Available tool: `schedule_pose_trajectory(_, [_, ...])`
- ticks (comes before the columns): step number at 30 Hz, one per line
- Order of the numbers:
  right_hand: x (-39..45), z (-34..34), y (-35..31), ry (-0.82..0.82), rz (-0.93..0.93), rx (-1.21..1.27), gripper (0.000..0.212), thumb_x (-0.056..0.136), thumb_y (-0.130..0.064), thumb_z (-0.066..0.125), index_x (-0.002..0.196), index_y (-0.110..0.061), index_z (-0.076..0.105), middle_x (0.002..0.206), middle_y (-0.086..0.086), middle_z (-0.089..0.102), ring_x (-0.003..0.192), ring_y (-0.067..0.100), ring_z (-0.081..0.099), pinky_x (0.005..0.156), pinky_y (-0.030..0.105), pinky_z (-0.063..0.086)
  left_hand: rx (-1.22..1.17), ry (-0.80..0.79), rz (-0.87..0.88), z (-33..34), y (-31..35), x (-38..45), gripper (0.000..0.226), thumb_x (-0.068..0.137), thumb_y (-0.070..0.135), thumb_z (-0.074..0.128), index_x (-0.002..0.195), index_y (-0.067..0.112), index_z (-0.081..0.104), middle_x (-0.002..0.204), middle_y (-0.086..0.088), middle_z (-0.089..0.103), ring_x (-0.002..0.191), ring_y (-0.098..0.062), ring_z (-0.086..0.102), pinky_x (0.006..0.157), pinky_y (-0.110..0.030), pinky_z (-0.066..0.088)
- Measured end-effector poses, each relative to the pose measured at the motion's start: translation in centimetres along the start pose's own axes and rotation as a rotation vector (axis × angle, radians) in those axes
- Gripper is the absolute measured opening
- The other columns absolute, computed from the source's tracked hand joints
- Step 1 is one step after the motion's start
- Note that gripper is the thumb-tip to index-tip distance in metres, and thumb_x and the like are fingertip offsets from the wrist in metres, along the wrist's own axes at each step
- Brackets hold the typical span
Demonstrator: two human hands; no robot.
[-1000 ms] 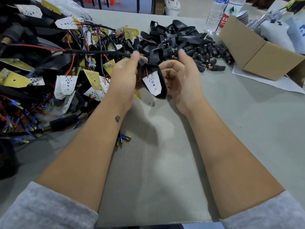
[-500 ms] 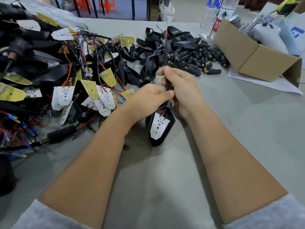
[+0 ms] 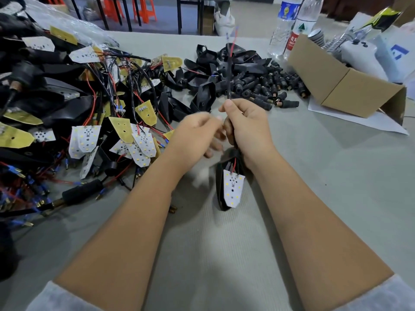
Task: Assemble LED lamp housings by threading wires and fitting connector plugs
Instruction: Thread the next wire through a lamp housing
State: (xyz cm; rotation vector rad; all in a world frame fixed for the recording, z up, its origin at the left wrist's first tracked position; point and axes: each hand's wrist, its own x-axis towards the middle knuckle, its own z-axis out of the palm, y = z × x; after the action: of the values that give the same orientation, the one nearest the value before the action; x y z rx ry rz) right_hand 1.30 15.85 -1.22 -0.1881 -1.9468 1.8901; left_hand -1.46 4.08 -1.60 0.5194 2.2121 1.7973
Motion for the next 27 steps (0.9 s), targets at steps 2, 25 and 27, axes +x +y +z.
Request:
schedule_pose_trajectory(2, [-0.1,0.2,0.1,-0.090,0.002,-0.068,0.023,0.101,-0.015,0.051,0.081,-0.011,0.061,0.041,-0.004,0.043,0.035,0.004,0.033,0.039,0.016,0.028,-0.176,0.143,-0.017,-0.5,0.2,0.4,0.023,0.102,0.022,0.043,0.092,0.015,0.062,0.083,-0.001,0.068,0.071,-0.014,0.065,0.055,-0.026,0.055])
schedule_pose_trajectory(25, [-1.8,0.6,-0.7,-0.410,0.120,-0.346,0.022,0.090,-0.017,0.061,0.074,-0.004,0.068,0.059,0.002,0.053,0.050,0.012,0.043,0.046,0.021,0.034,-0.759,0.455,0.080,-2.9,0.2,1.3,0.030,0.108,0.021,0.031,0.083,0.016,0.047,0.053,0.008,0.034,0.042,-0.004,0.024,0.040,-0.016,0.022])
schedule_pose_trajectory(27, [-1.1,0.3,-1.2,-0.347,0.164,-0.265,0.022,0.093,-0.020,0.058,0.081,-0.008,0.070,0.063,-0.001,0.056,0.052,0.009,0.049,0.046,0.016,0.036,-0.641,0.455,0.070,-2.9,-0.1,1.5,0.030,0.107,0.021,0.033,0.083,0.017,0.050,0.052,0.008,0.033,0.041,-0.005,0.022,0.039,-0.016,0.021])
